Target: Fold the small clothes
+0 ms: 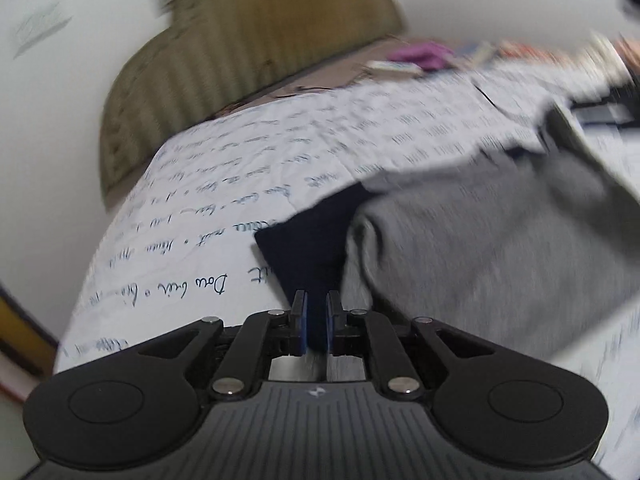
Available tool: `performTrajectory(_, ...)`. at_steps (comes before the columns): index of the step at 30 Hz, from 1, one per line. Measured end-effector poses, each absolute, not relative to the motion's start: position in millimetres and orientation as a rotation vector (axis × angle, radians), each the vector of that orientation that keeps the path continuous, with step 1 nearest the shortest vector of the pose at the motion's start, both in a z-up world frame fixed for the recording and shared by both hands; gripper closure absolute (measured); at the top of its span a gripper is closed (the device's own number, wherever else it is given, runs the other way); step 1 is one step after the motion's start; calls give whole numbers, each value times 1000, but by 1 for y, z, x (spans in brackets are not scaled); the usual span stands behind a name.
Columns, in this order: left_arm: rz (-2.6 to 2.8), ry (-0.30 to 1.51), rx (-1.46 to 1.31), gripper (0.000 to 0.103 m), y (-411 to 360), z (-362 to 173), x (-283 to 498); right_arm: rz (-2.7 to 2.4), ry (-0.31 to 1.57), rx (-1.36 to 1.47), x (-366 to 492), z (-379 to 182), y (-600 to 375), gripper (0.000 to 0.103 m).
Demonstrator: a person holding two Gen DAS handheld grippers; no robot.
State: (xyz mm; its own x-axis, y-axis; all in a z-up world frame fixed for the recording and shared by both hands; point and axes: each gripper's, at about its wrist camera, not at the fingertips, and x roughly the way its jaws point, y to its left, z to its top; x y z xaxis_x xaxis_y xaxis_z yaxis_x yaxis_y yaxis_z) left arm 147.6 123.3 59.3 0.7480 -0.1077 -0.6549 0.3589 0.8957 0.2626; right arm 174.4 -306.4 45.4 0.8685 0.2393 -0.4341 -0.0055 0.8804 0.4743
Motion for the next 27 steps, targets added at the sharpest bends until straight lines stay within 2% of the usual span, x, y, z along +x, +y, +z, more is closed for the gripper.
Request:
performTrajectory(6,-351,637,650,94,93,34,130,202,713,321,180,31,-290,39)
performTrajectory(12,-355,613,808,94,56,13,156,210,850,143,209,20,-257,37)
performTrajectory(15,-370,628,727,94,49,21,176,271,858,32,216,27,-224,36)
performTrajectory(17,-337,633,660,94,48,28,193,281,861,-47,221,31,-205,33)
performTrajectory(18,-313,635,622,94,49,31,203,267,858,-95,225,31,-198,27)
performTrajectory(20,-254,661,519,94,54,38,228,175,842,-185,235,29,-188,25)
performTrajectory(27,2,832,-81,94,154,47,297,-239,728,-45,258,34,-262,21)
